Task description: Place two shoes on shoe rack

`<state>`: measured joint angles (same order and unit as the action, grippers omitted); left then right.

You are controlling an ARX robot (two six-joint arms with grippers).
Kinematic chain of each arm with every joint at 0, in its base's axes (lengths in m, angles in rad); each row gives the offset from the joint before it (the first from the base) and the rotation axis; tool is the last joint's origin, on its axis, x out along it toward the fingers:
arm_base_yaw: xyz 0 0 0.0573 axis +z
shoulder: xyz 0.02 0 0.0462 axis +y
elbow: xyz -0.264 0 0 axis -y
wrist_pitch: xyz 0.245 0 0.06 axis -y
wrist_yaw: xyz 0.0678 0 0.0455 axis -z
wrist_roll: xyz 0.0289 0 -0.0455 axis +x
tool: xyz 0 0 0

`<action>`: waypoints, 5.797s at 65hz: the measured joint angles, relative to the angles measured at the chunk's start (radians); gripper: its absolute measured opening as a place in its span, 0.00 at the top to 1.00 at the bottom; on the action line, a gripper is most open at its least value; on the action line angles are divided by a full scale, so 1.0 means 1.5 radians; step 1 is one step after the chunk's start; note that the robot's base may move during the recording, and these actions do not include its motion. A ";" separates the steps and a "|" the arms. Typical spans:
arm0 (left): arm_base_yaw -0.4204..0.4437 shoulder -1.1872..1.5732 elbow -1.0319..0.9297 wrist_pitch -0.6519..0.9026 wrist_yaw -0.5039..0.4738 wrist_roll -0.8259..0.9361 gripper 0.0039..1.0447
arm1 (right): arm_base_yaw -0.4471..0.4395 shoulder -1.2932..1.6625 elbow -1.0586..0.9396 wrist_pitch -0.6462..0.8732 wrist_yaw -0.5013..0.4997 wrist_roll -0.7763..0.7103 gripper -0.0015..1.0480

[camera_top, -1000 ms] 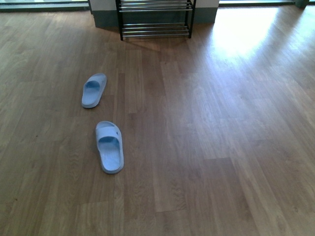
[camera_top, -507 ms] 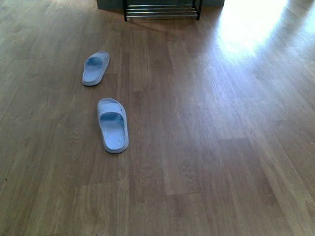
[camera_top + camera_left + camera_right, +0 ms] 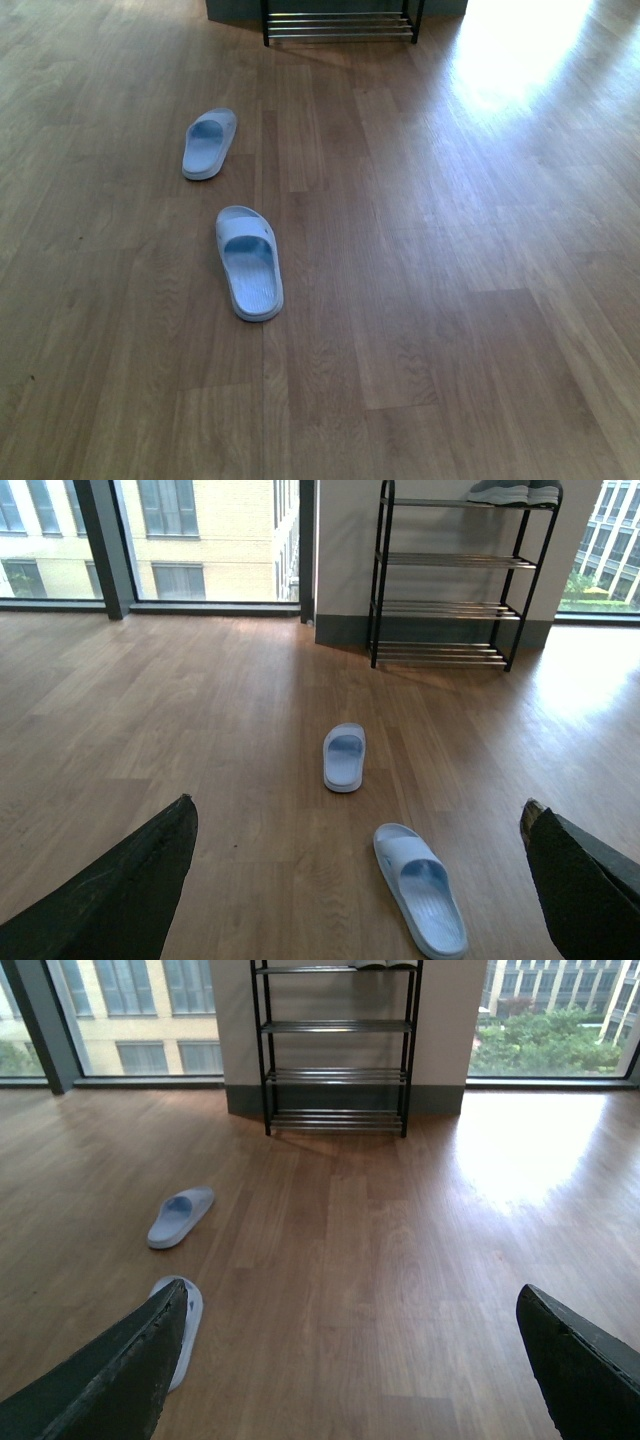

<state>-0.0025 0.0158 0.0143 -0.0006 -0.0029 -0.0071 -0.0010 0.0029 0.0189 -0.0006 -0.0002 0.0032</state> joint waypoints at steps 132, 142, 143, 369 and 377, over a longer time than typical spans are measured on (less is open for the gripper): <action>0.000 0.000 0.000 0.000 0.002 0.000 0.09 | 0.097 1.851 0.517 0.749 -0.065 -0.166 0.09; 0.000 0.000 0.000 0.000 0.002 0.000 0.09 | 0.094 1.927 0.607 0.740 -0.061 -0.156 0.09; 0.000 0.000 0.000 0.000 0.002 0.000 0.09 | 0.093 1.932 0.613 0.740 -0.061 -0.155 0.09; 0.000 0.000 0.000 0.000 0.003 0.000 0.09 | -0.232 0.910 0.231 0.418 -0.137 -0.012 0.98; 0.000 0.000 0.000 0.000 0.003 0.000 0.09 | -0.231 0.910 0.231 0.418 -0.140 -0.012 0.98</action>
<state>-0.0025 0.0158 0.0143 -0.0006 0.0010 -0.0067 -0.3473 1.3674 0.3660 0.6258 -0.2104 -0.0143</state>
